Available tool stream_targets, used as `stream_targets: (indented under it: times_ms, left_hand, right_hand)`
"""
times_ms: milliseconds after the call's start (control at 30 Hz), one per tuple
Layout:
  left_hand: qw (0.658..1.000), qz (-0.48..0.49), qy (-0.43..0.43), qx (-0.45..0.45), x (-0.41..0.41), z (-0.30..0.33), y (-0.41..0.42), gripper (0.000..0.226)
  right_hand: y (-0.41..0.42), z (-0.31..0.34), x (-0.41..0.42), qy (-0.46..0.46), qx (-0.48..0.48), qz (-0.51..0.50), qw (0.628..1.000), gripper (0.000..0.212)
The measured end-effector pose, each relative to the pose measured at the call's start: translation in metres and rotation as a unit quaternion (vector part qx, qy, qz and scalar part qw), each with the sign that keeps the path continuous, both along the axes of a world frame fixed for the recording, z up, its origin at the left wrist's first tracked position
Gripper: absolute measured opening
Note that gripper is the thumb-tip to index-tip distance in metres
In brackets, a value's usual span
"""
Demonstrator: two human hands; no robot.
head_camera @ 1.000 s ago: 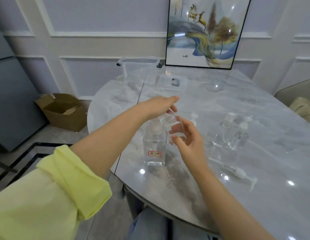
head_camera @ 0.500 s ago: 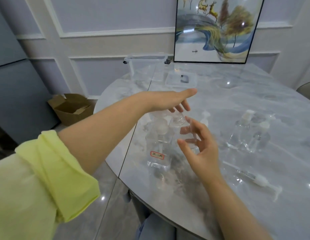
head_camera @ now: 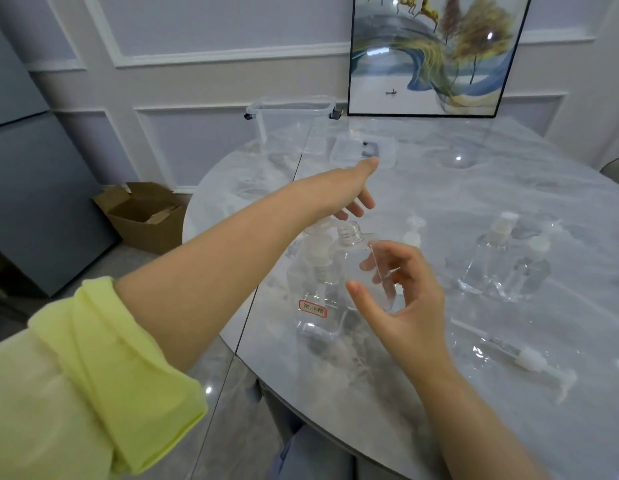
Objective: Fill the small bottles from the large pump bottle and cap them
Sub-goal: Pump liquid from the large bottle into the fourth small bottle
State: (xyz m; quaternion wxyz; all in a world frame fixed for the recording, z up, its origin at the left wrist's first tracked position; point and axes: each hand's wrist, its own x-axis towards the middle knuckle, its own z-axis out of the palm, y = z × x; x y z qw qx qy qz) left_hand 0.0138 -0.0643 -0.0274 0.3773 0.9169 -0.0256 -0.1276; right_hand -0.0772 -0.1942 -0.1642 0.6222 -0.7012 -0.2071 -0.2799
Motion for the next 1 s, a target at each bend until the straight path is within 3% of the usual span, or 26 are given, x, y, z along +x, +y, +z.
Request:
stream_targets:
  times_ms: [633, 1000]
  left_hand:
    - [1.000, 0.015, 0.001, -0.016, 0.007, -0.012, -0.002, 0.074]
    - [0.999, 0.000, -0.001, 0.036, 0.006, -0.008, -0.007, 0.074]
  right_hand:
    - [-0.006, 0.000, 0.004, 0.001, -0.005, -0.002, 1.000, 0.043]
    - [-0.005, 0.003, 0.000, 0.012, 0.012, 0.015, 1.000, 0.043]
